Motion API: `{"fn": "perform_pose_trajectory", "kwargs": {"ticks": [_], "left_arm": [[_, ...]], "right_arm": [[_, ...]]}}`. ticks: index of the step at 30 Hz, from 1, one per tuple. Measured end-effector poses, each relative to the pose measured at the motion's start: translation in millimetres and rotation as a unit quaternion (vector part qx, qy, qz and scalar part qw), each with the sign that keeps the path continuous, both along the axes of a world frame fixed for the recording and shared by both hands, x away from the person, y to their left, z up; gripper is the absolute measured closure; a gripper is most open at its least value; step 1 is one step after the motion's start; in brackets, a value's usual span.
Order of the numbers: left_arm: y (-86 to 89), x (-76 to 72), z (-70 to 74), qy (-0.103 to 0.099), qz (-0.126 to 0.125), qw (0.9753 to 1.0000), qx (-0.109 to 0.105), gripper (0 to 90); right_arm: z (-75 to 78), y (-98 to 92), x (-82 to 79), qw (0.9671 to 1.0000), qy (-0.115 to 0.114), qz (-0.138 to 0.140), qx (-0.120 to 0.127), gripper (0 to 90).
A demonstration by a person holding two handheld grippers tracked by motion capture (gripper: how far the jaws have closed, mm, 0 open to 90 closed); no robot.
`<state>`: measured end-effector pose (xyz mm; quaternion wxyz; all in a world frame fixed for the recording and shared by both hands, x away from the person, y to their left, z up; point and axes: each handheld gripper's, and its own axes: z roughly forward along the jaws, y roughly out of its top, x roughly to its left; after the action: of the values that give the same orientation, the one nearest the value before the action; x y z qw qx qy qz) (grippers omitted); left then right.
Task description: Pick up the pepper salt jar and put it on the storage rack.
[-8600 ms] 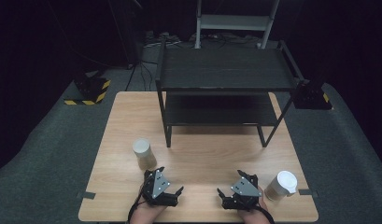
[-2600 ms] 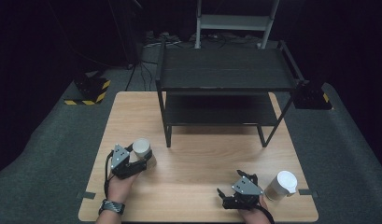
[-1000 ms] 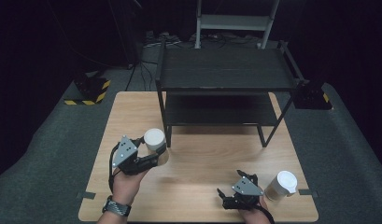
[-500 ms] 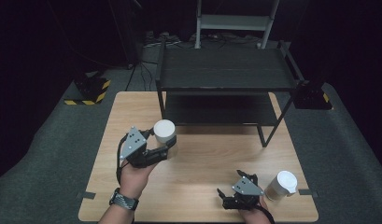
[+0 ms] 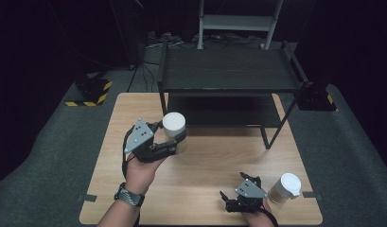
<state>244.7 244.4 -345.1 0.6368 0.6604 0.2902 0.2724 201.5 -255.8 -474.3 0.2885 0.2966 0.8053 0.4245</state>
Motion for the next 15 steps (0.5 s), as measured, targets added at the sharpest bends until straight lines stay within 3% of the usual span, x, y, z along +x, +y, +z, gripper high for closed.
{"fn": "perform_pose_trajectory", "kwargs": {"ticks": [15], "left_arm": [[-13.4, 10.2, 31.1, -0.020, -0.004, 0.9997, -0.013, 34.1]], "right_arm": [[0.1, -0.3, 0.4, 1.0000, 0.001, 0.000, 0.001, 0.0]]}}
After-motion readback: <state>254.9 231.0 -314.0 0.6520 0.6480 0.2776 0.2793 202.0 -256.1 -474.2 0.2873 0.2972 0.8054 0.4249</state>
